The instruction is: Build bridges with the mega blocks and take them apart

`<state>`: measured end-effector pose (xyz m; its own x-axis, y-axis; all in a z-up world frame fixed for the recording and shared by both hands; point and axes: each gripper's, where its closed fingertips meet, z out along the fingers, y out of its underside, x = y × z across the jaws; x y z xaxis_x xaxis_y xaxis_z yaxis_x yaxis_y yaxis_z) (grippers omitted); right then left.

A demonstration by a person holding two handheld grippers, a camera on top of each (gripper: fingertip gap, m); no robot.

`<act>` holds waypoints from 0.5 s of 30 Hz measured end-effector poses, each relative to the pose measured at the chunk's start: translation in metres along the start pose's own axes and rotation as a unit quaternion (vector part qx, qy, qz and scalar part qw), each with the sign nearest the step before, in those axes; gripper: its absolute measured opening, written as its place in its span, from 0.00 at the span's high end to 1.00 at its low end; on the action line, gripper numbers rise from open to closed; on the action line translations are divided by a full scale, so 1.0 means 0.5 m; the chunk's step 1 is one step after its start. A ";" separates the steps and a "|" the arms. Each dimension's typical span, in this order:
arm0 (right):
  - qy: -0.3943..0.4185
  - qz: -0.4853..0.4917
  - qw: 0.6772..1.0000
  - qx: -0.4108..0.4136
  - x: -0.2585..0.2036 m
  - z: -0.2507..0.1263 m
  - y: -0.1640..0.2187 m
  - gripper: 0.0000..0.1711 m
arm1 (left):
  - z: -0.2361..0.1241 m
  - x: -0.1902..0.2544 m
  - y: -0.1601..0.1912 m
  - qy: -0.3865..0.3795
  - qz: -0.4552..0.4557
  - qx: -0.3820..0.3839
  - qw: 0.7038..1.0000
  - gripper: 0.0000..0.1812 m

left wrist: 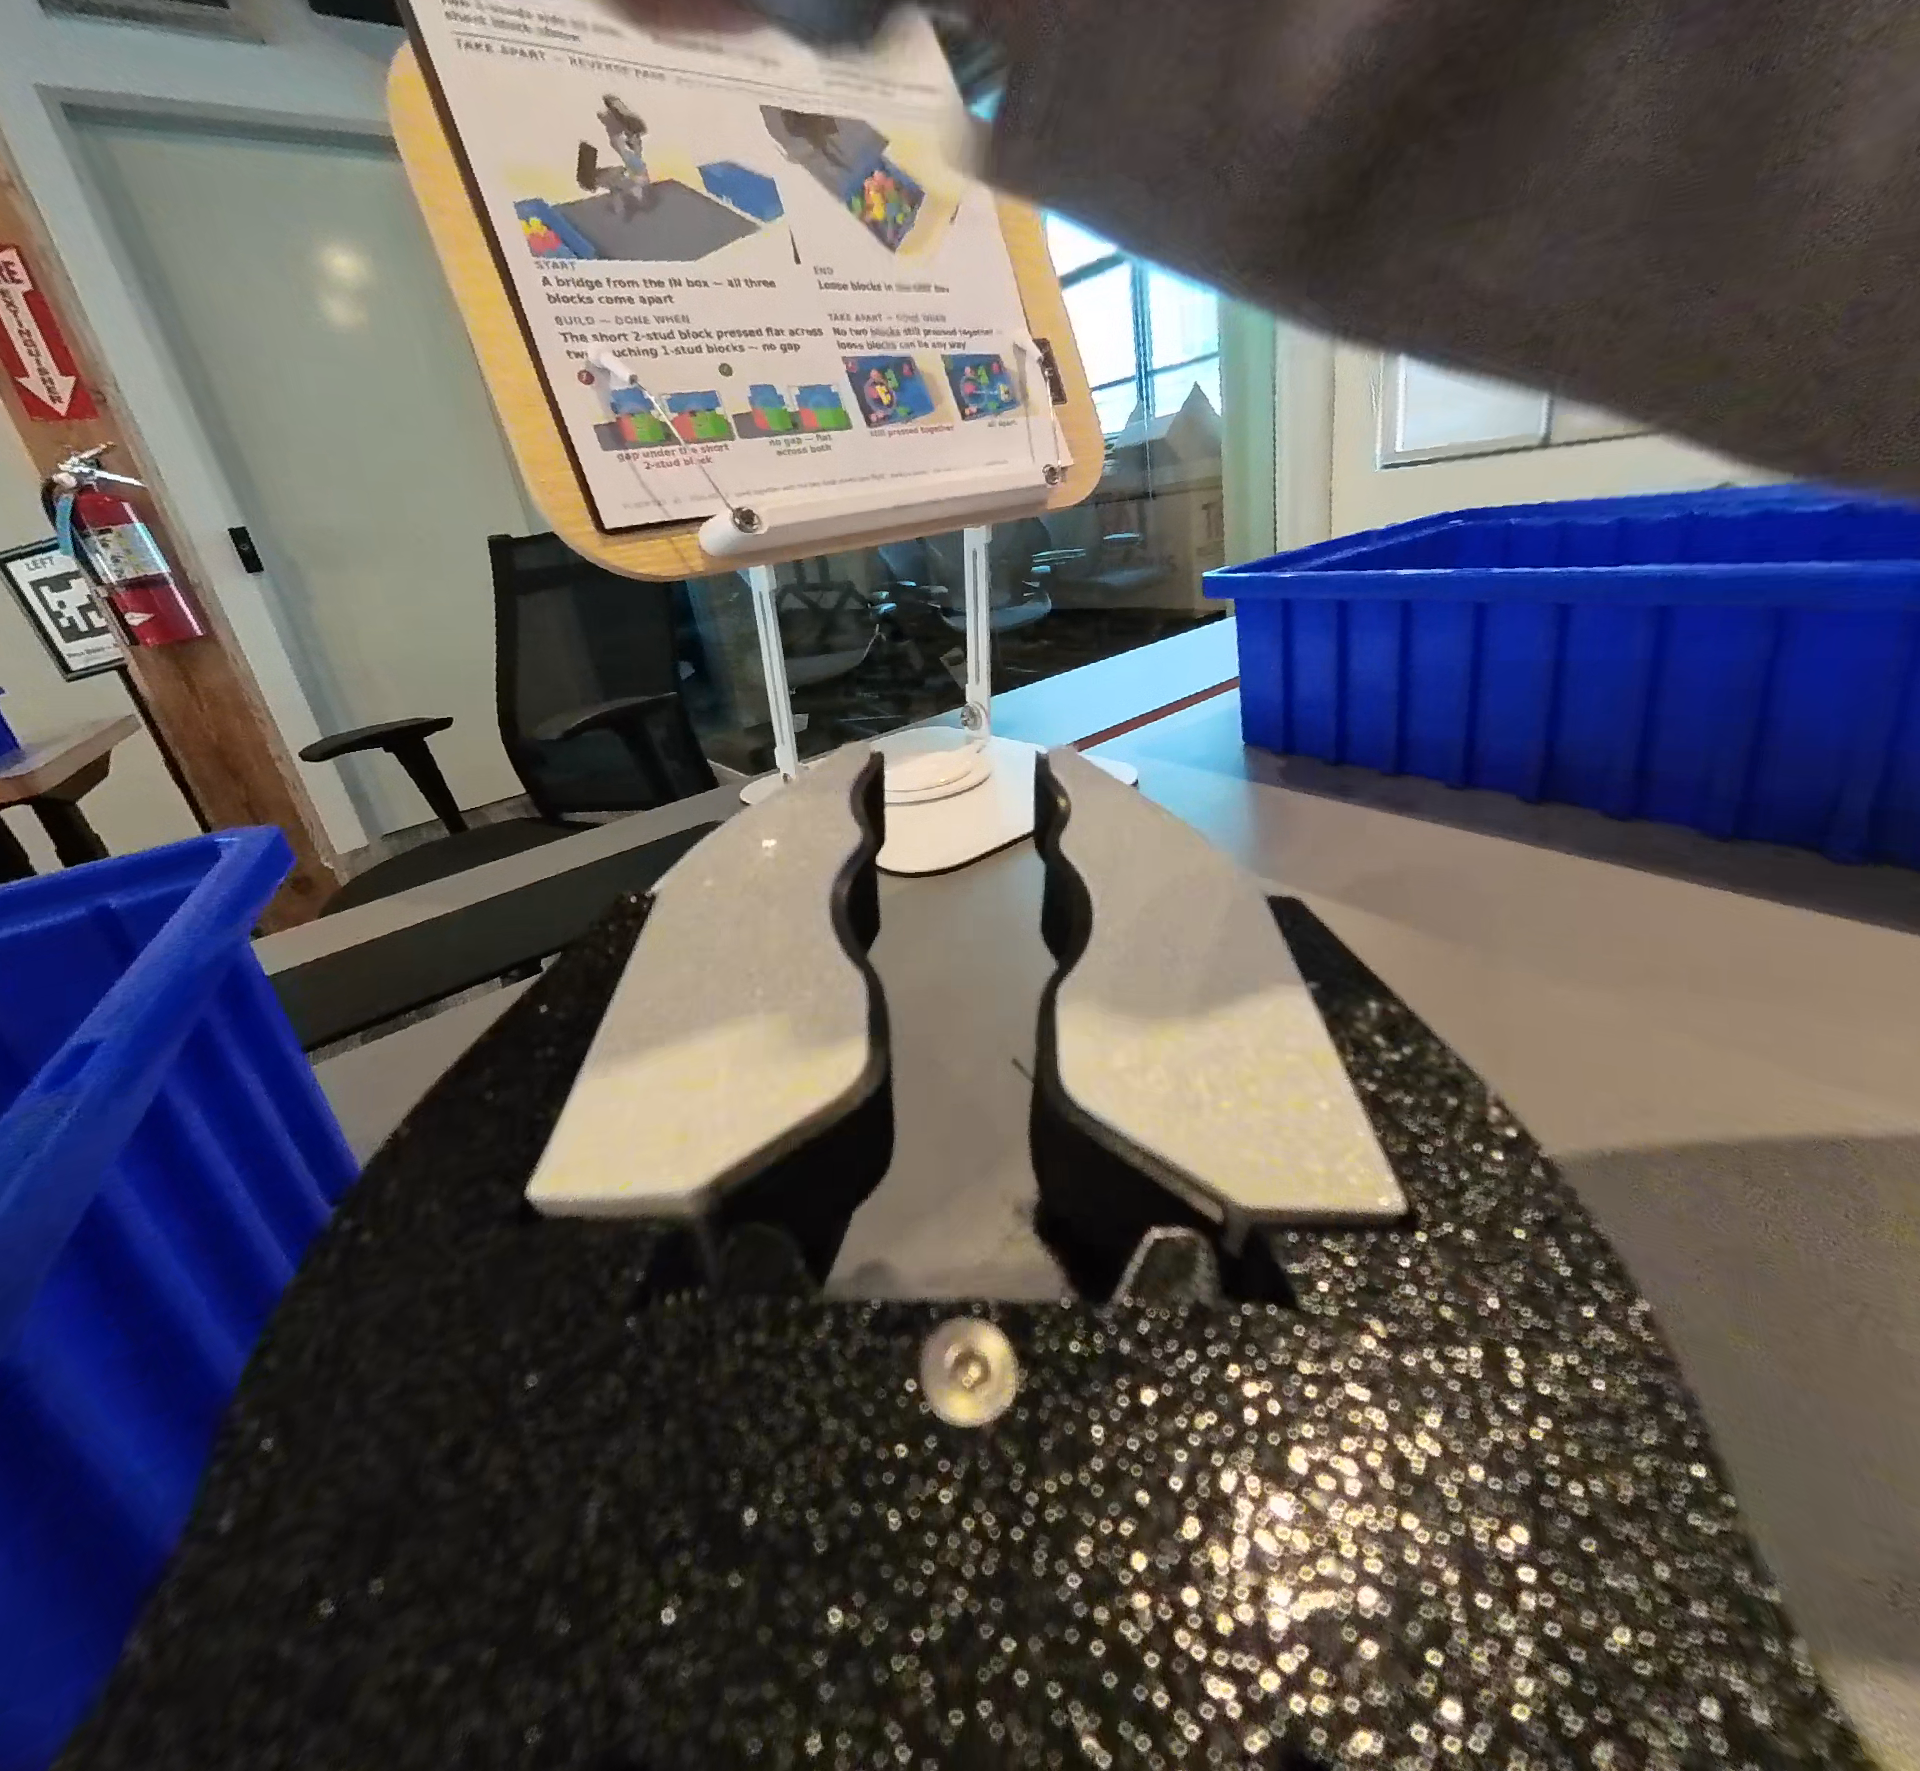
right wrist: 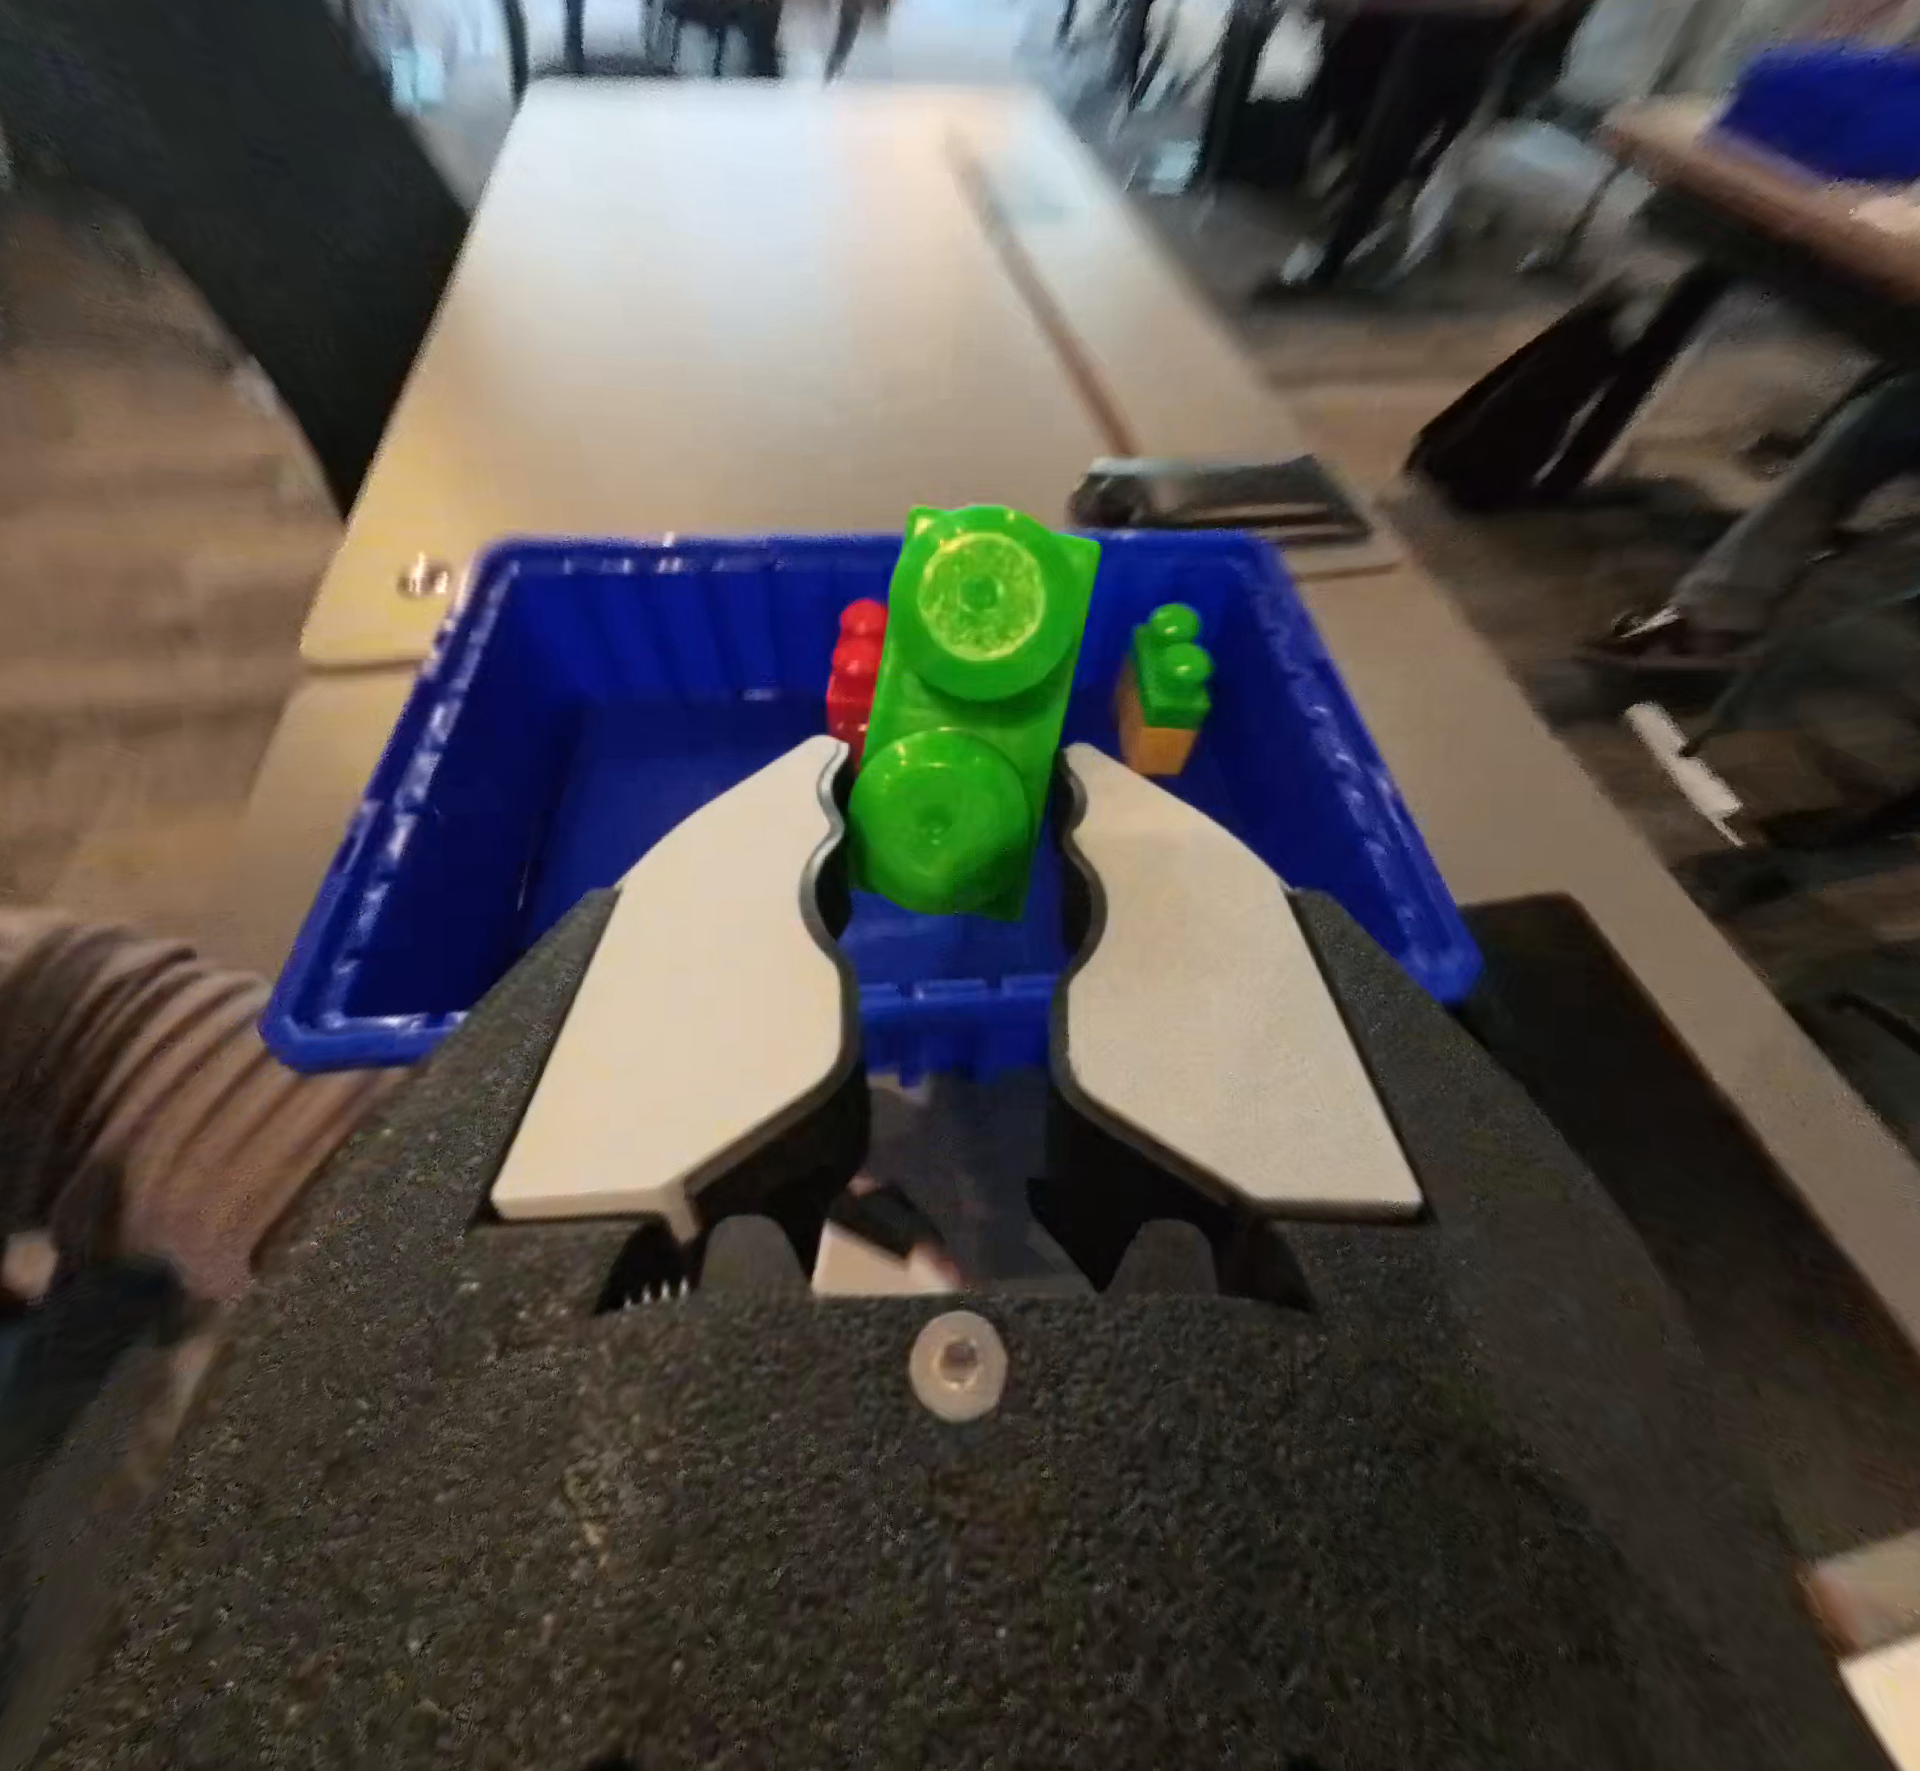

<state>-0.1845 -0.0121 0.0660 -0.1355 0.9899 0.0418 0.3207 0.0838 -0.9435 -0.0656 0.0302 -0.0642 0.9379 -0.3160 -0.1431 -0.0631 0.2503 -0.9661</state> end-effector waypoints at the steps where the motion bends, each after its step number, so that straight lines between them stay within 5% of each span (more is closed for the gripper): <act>1: 0.019 0.025 0.998 0.046 0.013 -0.048 0.021 0.79 | 0.000 -0.002 0.000 -0.003 -0.002 0.000 1.000 0.85; 6: 0.120 0.087 0.967 0.207 0.041 -0.214 0.175 0.79 | -0.004 -0.017 -0.001 -0.026 -0.008 0.003 1.000 0.82; 15: 0.204 0.025 0.948 0.244 0.038 -0.288 0.353 0.79 | -0.007 -0.029 -0.003 -0.031 -0.021 0.011 0.999 0.80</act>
<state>0.0043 0.0379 -0.0523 0.2736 0.9615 0.0237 -0.1671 0.0718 -0.9833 -0.0802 0.0313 -0.0613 0.9588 -0.2697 -0.0887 -0.0169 0.2576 -0.9661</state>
